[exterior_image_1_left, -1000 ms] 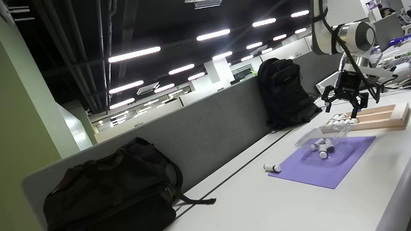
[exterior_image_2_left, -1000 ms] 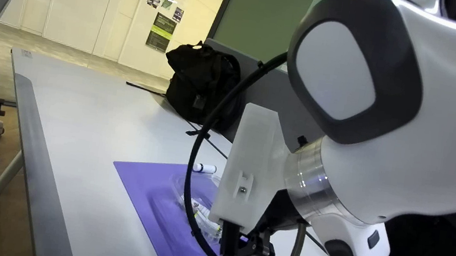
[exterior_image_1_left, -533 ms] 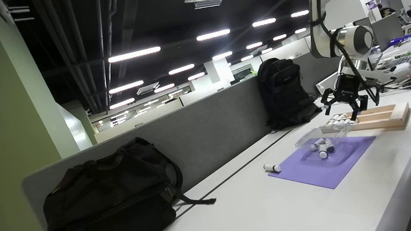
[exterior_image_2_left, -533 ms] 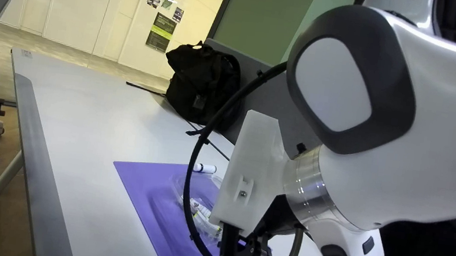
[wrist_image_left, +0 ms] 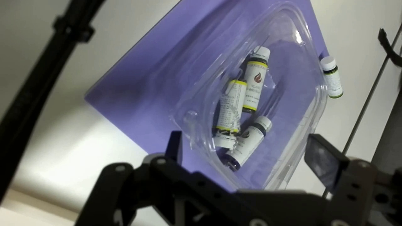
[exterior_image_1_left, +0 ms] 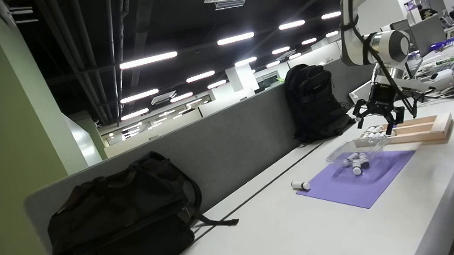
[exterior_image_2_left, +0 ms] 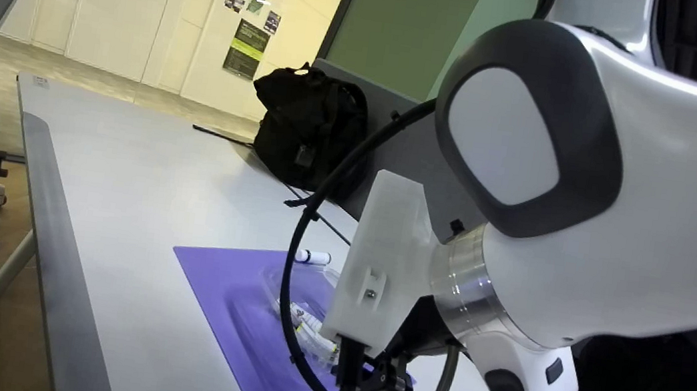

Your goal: Open the lid on the clear container

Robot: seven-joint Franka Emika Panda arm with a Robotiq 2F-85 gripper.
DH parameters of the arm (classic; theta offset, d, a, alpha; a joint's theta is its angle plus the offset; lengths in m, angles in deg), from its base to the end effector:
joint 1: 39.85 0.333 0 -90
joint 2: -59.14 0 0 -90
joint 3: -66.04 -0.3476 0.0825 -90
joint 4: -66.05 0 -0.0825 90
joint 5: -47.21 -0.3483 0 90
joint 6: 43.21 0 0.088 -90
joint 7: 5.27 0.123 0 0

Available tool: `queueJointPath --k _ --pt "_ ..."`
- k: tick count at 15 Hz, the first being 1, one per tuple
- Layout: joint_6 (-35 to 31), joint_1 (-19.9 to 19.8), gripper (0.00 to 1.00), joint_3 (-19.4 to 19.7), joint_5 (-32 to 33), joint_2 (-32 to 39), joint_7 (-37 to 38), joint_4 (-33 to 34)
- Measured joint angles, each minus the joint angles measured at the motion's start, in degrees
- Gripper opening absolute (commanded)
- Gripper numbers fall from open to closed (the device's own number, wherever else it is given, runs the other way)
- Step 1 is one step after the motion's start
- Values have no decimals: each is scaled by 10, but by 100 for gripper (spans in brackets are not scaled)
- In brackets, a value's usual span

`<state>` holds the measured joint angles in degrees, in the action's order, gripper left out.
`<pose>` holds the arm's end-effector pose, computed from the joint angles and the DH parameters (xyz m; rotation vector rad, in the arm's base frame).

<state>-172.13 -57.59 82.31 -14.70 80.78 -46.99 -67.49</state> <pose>0.4083 -0.2371 0.2074 -2.3147 0.9092 -0.0878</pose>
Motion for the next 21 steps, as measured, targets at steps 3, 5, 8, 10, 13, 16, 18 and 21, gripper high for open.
queueJointPath --k 3,5,8,10,13,16,18,21 --pt "10 -7 100 -6 -4 0 -12 3" --pt "26 -15 100 -8 -12 -1 -24 4" --pt "49 -25 100 -8 -24 -2 -46 6" --pt "53 -28 100 -7 -23 -2 -45 7" --pt "48 -28 100 -3 -1 -2 -24 7" --pt "35 -27 100 0 27 -2 7 7" --pt "30 -27 100 -1 32 -2 11 7" --pt "24 -27 100 -9 32 -2 11 7"
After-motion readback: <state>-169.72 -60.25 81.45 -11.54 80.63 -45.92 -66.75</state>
